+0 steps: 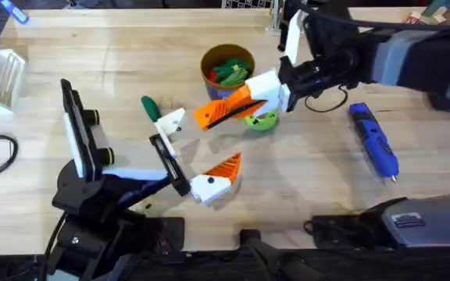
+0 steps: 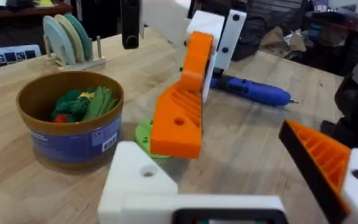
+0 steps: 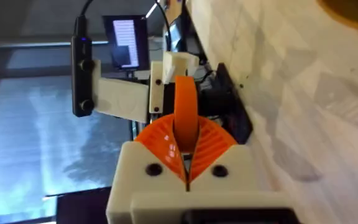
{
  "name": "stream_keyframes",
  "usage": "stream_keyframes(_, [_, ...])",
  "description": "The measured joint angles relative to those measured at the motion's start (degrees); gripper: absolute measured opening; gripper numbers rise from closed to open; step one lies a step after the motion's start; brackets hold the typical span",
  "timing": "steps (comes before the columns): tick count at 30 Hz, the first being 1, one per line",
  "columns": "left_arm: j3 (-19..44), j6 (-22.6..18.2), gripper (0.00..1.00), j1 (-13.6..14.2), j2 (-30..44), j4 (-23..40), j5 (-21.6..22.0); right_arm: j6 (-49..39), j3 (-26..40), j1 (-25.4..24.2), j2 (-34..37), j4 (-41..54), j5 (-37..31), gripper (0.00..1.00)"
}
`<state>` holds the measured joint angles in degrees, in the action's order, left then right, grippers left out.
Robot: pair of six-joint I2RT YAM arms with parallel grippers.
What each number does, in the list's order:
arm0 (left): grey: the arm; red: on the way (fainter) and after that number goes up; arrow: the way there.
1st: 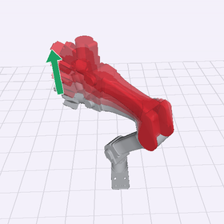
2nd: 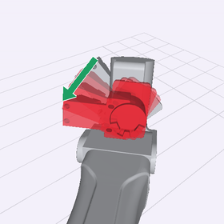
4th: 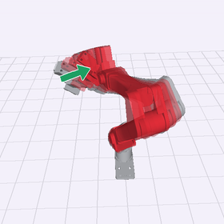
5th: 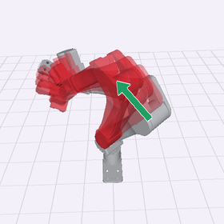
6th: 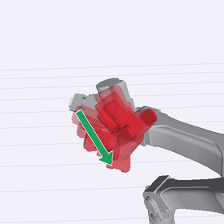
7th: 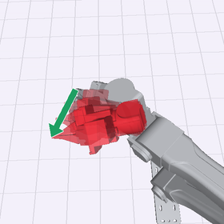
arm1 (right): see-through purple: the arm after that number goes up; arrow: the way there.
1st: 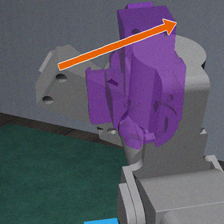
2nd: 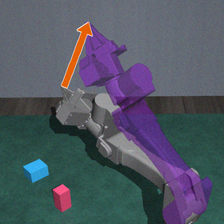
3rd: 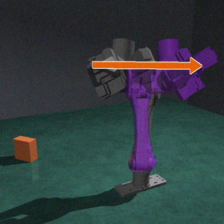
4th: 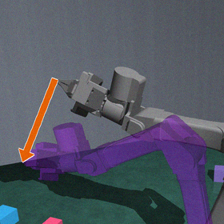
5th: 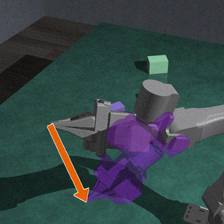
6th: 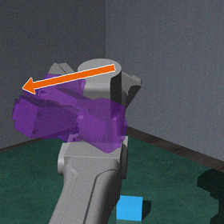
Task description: Pick up the gripper from the table and insert it into the empty holder that is missing its gripper. Then pick up a screw, insert it into the mounting hole, and use the screwdriver to tighten it. Finally, clean up the table by picking up the vegetable and placing it into the bucket.
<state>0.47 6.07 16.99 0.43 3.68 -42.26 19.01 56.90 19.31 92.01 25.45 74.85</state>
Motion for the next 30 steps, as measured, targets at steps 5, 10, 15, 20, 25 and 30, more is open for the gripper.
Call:
stream_keyframes(5, [0.0,0.0,0.987,0.0,0.0,0.0,0.0,2.6,0.0,2.2,3.1,-0.7,2.9,0.009])
stream_keyframes(10, [0.0,0.0,0.986,0.0,0.0,0.0,0.0,6.3,0.0,3.9,4.6,-5.7,4.0,0.009])
stream_keyframes(15, [0.0,0.0,0.987,-0.2,0.0,0.0,0.4,11.3,0.0,4.5,6.0,-12.0,4.6,0.009])
stream_keyframes(20, [0.0,0.0,0.987,-0.2,0.0,0.0,0.6,16.7,0.0,4.7,6.0,-16.1,3.8,0.009])
stream_keyframes(25, [0.0,0.2,0.987,-0.2,0.0,0.0,0.7,20.5,0.0,5.1,6.0,-16.8,2.0,0.009])
stream_keyframes(30, [0.0,0.9,0.986,-0.3,0.0,0.0,1.4,22.7,0.0,6.6,6.0,-19.8,-0.6,0.009])
